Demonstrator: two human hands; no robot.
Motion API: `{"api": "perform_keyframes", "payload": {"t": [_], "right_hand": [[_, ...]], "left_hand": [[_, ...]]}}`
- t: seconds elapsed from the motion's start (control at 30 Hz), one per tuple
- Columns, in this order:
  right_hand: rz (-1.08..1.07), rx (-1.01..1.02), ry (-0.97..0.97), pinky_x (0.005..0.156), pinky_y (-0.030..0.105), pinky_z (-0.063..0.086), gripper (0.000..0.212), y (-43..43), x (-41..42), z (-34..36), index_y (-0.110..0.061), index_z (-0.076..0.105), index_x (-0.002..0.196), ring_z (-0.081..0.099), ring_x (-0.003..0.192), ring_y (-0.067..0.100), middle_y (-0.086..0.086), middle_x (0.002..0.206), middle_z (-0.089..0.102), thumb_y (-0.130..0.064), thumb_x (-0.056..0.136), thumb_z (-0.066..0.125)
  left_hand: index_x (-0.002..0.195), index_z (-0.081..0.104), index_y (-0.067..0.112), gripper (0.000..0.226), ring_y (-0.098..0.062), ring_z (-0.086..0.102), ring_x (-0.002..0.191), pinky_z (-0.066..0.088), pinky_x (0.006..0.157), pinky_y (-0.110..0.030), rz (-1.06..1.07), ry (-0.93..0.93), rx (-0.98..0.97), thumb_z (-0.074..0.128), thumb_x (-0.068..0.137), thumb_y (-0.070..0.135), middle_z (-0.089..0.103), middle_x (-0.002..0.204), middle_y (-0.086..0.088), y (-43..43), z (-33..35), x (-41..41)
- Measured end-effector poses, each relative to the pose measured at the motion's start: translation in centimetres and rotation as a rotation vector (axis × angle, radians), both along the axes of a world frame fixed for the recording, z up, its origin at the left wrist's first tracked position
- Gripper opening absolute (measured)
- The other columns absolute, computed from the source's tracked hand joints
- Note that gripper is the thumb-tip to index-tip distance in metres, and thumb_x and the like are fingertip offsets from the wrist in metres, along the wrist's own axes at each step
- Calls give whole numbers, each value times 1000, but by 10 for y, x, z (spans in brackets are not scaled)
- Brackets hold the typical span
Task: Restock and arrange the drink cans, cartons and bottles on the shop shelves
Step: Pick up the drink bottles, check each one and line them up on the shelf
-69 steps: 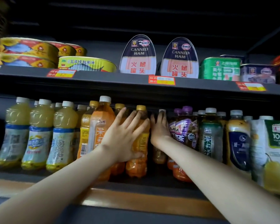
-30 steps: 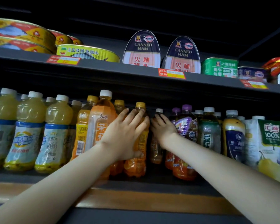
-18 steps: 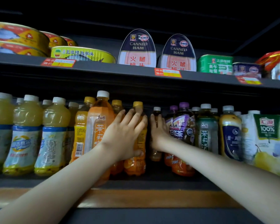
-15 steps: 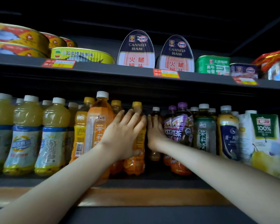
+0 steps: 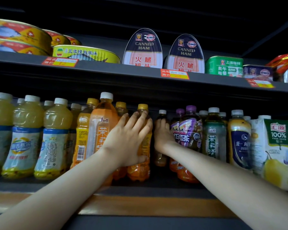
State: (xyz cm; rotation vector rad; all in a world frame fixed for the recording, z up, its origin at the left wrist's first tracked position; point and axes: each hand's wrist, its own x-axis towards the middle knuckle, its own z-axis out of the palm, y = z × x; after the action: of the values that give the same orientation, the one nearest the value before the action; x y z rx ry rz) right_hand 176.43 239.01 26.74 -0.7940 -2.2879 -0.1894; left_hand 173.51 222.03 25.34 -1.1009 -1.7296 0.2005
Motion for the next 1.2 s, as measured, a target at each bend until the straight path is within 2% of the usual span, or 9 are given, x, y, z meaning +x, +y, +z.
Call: {"api": "perform_keyframes", "payload": {"t": [0.07, 0.13, 0.23, 0.37, 0.47, 0.63, 0.83, 1.03, 1.2], "right_hand": [[6, -21, 6, 112, 37, 32, 84, 1, -1, 3, -4, 6, 151, 23, 138, 30, 16, 153, 12, 2, 86, 60], [-5, -38, -7, 114, 38, 30, 87, -1, -1, 8, -6, 0, 153, 16, 142, 32, 19, 156, 3, 0, 88, 59], [-25, -56, -68, 113, 43, 32, 92, -3, 2, 9, -21, -5, 154, 6, 145, 36, 20, 158, -15, -5, 90, 59], [-87, -72, -117, 120, 48, 14, 89, -1, -3, 5, -21, -11, 154, -13, 147, 37, 20, 155, -27, -14, 96, 56], [-52, -96, -93, 119, 54, 9, 92, 5, -12, 9, -26, -13, 153, -25, 143, 39, 19, 154, -33, -17, 95, 57], [-13, -157, -2, 117, 54, 10, 87, 9, -19, 15, -28, -8, 154, -16, 145, 42, 20, 154, -29, -22, 95, 57], [118, -148, 141, 118, 50, 16, 67, 16, -16, 5, -27, 17, 149, -10, 146, 38, 15, 157, -17, -17, 95, 56], [155, -107, 211, 117, 46, 16, 74, 3, -12, -2, -31, 7, 152, -9, 147, 34, 12, 158, -14, -16, 96, 53], [186, -93, 222, 114, 46, 27, 81, -6, 4, -2, -34, 13, 150, -2, 145, 32, 10, 156, -10, -6, 89, 58]], "left_hand": [[150, -18, 11, 104, -34, -5, 148, 4, 120, -48, 4, -3, -3, 37, 87, 73, -13, 160, -18, 1, 1, 1], [150, -18, 11, 104, -35, -5, 148, 4, 120, -49, 12, -10, -9, 37, 87, 72, -14, 160, -18, 1, 1, 1], [150, -21, 10, 106, -35, -7, 148, 2, 120, -49, 33, -2, -19, 35, 87, 75, -15, 160, -18, 2, 1, 0], [147, -28, 12, 115, -38, -13, 147, -6, 119, -51, 93, 34, -39, 32, 80, 84, -22, 158, -19, 4, 0, 0], [145, -33, 22, 114, -42, -16, 145, -5, 119, -54, 98, 19, -53, 33, 78, 86, -27, 156, -18, 7, 1, -3], [144, -33, 26, 112, -44, -9, 146, -2, 120, -52, 98, -2, -70, 33, 78, 86, -34, 153, -20, 7, 1, -6], [145, -32, 25, 111, -43, -4, 146, -2, 119, -52, 101, 0, -92, 33, 79, 85, -35, 152, -20, 8, 1, -4], [148, -27, 24, 112, -42, 0, 147, 2, 119, -52, 114, 2, -85, 35, 78, 85, -32, 154, -20, 6, 2, -2], [148, -27, 23, 114, -42, 2, 146, 4, 118, -52, 122, -10, -81, 38, 78, 84, -28, 155, -20, 6, 3, 1]]}}
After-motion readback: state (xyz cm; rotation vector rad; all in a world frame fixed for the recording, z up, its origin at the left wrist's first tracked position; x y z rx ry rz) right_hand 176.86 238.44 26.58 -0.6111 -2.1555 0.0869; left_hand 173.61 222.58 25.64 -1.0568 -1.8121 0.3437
